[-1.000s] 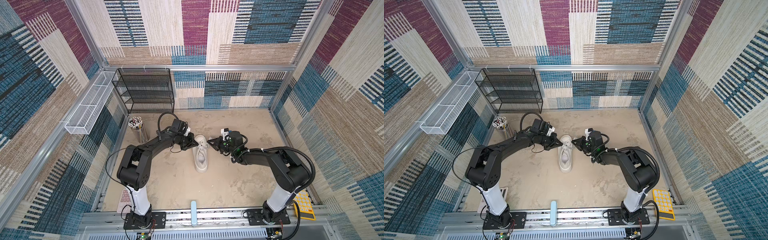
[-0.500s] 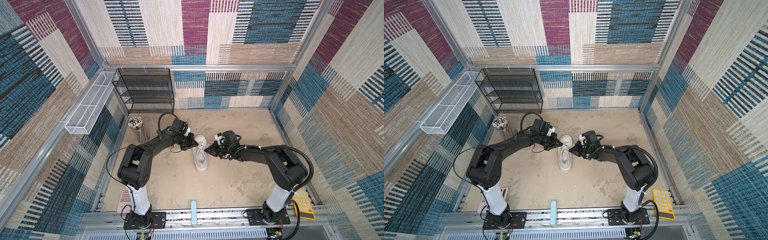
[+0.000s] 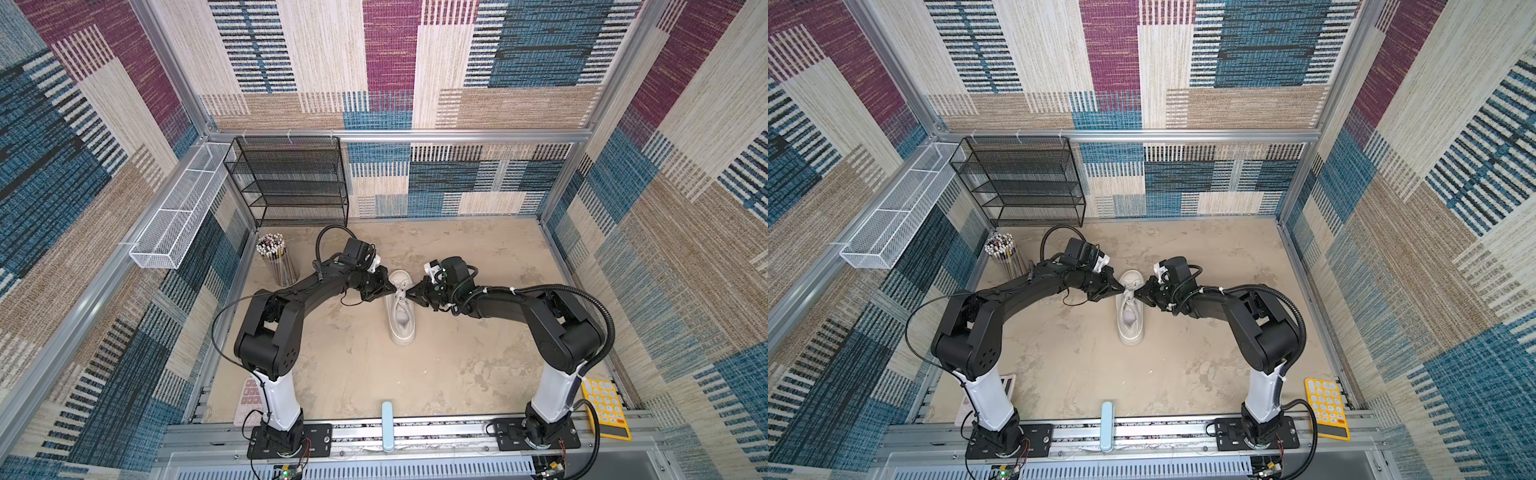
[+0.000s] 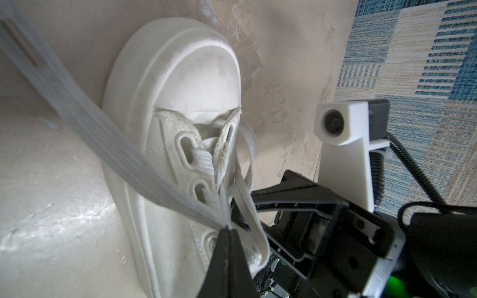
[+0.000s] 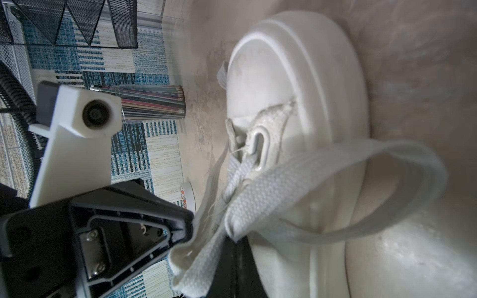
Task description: Tie the shoes
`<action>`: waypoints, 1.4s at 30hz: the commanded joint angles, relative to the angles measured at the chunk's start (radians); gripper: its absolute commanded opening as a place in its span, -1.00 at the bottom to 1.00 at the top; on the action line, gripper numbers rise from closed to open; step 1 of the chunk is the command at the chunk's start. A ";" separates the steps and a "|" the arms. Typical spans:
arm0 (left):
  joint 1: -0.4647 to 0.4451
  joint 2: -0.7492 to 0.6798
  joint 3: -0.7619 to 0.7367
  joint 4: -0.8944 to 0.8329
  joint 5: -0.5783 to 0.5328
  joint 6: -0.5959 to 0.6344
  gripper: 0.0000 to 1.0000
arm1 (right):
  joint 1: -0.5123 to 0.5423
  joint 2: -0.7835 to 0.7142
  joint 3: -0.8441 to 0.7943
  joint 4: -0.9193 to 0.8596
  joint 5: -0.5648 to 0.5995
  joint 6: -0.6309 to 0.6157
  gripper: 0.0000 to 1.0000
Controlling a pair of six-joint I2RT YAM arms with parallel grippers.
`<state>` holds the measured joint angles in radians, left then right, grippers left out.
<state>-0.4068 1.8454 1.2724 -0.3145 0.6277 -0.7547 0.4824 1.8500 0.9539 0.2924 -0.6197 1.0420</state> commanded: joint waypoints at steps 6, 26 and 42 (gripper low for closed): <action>-0.001 -0.011 -0.012 -0.006 -0.004 0.004 -1.00 | -0.025 0.048 0.040 0.179 -0.023 0.069 -1.00; -0.001 0.000 -0.012 0.000 0.002 0.002 -1.00 | -0.052 0.058 0.012 0.251 -0.053 0.096 -1.00; 0.000 -0.003 -0.027 0.005 0.001 0.002 -1.00 | -0.068 0.037 -0.090 0.301 -0.092 0.193 -1.00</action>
<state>-0.4076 1.8439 1.2415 -0.3149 0.6304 -0.7551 0.4129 1.8698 0.8463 0.5812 -0.6724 1.2293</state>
